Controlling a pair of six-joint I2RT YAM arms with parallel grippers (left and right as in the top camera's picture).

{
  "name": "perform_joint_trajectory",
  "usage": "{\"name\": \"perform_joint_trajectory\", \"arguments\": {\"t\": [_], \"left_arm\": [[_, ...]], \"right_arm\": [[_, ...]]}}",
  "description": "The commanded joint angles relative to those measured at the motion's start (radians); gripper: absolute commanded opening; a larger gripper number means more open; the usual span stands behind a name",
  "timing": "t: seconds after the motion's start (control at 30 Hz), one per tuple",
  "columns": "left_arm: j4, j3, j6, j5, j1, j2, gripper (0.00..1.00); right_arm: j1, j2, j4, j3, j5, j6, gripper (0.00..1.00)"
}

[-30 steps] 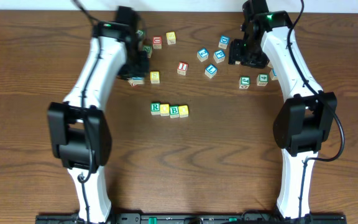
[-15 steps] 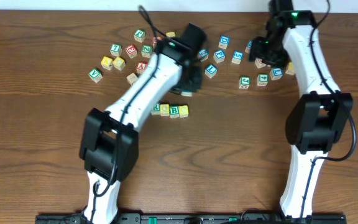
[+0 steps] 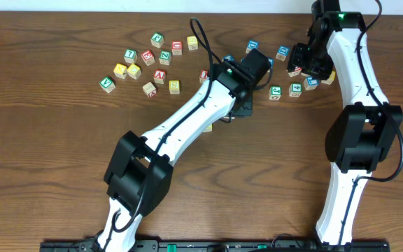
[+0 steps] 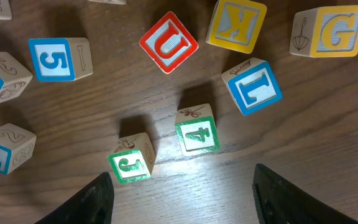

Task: Spell out ROBOT
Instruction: 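Carry the blue T block and set it right of the second O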

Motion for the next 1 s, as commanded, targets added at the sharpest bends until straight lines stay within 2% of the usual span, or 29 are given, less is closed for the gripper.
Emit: {"name": "perform_joint_trajectory", "arguments": {"t": [0.0, 0.53, 0.97], "left_arm": [[-0.004, -0.01, -0.052, -0.043, -0.005, 0.052, 0.29], [0.01, -0.019, -0.081, -0.043, -0.005, 0.148, 0.29], [0.121, -0.101, -0.113, -0.039, -0.005, 0.148, 0.29]], "right_arm": [[-0.003, 0.001, -0.008, 0.0, 0.004, -0.024, 0.66], [-0.003, 0.001, -0.019, 0.0, 0.004, -0.028, 0.67], [-0.003, 0.001, -0.023, 0.0, 0.004, -0.028, 0.67]]}}
